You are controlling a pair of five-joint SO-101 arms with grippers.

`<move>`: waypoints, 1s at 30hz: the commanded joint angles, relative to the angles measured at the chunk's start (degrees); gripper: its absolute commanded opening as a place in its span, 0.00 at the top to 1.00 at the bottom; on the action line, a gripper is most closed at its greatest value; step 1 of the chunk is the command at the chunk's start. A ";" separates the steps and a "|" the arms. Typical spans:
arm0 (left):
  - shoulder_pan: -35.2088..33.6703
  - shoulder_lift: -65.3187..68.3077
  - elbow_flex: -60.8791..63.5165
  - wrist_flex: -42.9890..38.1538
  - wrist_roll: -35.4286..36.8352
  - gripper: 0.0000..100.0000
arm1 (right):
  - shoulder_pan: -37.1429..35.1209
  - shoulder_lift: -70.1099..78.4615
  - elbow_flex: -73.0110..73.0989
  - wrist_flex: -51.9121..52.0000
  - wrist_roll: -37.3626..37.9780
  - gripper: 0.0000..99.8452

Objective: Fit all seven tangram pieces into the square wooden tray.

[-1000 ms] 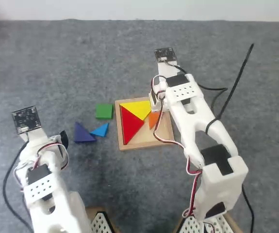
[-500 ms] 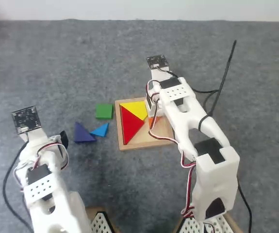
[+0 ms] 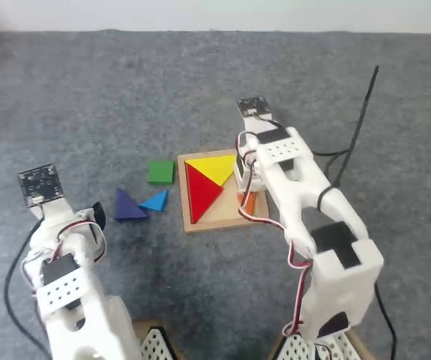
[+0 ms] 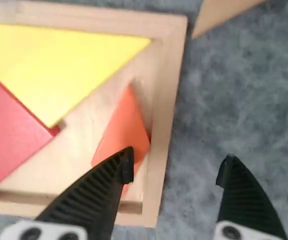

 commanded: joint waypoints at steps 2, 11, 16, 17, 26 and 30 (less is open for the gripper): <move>0.44 -0.35 -0.40 -1.23 -0.53 0.73 | 4.00 -2.42 5.80 -0.48 2.20 0.72; 0.44 -0.44 -0.40 -1.14 -0.53 0.73 | 4.79 -2.51 6.59 -1.27 4.84 0.72; 0.44 -0.35 -0.40 -1.14 -0.53 0.73 | 2.51 -4.35 4.04 -1.63 4.57 0.72; 0.44 -0.35 -0.40 -1.14 -0.53 0.73 | 2.15 -5.49 3.08 -1.45 4.57 0.72; 0.44 -0.26 -0.40 -1.23 -0.53 0.73 | -9.19 -16.57 1.76 -1.63 0.09 0.72; 0.44 -0.26 -0.40 -1.23 -0.62 0.73 | -9.98 -12.62 3.78 -5.58 -6.42 0.72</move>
